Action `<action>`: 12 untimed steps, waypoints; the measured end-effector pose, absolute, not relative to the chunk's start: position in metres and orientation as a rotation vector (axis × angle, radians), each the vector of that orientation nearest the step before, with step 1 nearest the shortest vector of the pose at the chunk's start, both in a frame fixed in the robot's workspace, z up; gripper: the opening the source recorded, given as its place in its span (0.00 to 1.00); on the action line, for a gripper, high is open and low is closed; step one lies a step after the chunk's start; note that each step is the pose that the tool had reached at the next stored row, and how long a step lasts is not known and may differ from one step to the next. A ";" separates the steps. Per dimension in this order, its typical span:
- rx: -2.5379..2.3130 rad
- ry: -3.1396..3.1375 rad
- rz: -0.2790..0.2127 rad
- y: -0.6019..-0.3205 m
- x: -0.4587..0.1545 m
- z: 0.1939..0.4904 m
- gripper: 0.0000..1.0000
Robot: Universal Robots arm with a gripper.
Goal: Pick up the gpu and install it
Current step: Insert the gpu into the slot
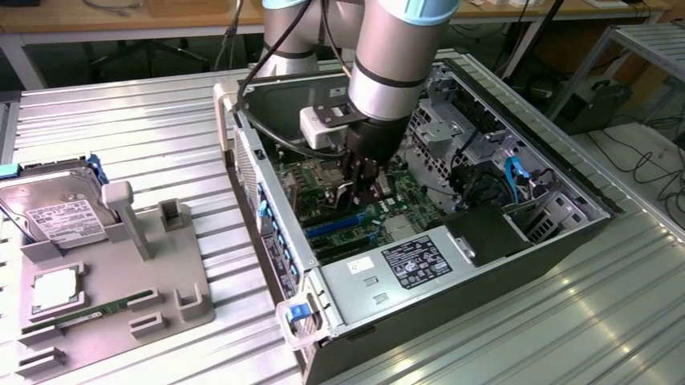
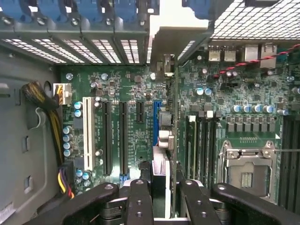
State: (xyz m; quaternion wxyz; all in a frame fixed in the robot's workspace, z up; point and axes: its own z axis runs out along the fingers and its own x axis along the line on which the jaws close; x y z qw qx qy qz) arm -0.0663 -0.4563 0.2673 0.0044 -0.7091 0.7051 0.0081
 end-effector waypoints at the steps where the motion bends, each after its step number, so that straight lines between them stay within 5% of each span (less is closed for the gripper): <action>1: -2.221 2.209 0.025 -0.458 -0.067 0.266 0.28; 12: -2.221 2.209 0.025 -0.461 -0.076 0.253 0.28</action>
